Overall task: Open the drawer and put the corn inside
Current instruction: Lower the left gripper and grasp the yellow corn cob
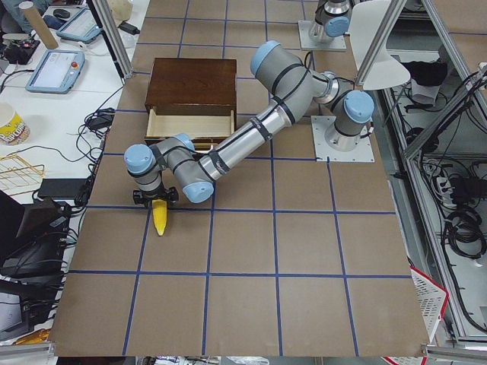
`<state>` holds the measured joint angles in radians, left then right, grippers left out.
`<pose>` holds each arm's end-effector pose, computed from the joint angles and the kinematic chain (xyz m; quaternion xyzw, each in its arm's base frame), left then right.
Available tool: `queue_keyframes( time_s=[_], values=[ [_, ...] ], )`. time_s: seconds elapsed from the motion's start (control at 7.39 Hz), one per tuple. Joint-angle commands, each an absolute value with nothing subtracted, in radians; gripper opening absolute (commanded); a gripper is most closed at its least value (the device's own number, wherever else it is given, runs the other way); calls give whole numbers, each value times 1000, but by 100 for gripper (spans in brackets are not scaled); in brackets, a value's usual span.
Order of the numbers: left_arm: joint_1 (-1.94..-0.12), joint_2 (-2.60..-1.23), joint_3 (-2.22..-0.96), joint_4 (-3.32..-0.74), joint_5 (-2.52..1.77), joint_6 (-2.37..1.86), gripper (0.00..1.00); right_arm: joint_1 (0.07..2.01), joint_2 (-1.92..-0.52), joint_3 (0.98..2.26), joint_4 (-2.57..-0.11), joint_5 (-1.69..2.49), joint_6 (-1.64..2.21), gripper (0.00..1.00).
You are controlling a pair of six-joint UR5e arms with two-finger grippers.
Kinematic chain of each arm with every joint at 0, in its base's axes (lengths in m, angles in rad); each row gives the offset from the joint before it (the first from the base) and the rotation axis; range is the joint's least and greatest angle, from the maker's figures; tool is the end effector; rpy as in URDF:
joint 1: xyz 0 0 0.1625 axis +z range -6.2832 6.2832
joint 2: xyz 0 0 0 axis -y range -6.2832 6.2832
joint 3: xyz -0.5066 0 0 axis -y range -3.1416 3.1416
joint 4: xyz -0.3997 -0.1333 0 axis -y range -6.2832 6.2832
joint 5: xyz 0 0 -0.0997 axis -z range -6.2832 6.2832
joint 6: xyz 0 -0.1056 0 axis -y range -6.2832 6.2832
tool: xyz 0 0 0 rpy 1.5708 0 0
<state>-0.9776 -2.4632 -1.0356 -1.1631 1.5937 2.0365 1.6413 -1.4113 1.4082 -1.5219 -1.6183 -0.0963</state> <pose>0.3799 -0.7977 0.2402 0.6602 0.7506 0.0047 0.0273 0.1685 -0.5645 0.5540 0.0838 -0.9959 -0.0232 0.0234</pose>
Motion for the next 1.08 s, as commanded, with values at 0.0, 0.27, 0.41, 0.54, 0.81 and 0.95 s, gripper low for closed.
queue_keyframes(
  time_s=[0.0,0.27,0.41,0.54,0.81,0.95],
  values=[
    [-977,-2467,-1043,-1163,1591,2048,89,1641,-1411,1408,-1522,-1618,-97,100],
    [-977,-2470,-1043,-1163,1592,2059,60,1641,-1411,1408,-1522,-1618,-97,100],
    [-977,-2470,-1040,-1163,1592,2063,26,1641,-1411,1408,-1523,-1618,-97,100],
    [-977,-2468,-1040,-1163,1592,2065,7,1641,-1411,1408,-1522,-1618,-97,100],
    [-977,-2464,-1034,-1163,1595,2065,0,1641,-1411,1408,-1522,-1618,-97,100],
    [-977,-2454,-1037,-1164,1595,2062,0,1641,-1411,1408,-1522,-1618,-97,100]
  ],
)
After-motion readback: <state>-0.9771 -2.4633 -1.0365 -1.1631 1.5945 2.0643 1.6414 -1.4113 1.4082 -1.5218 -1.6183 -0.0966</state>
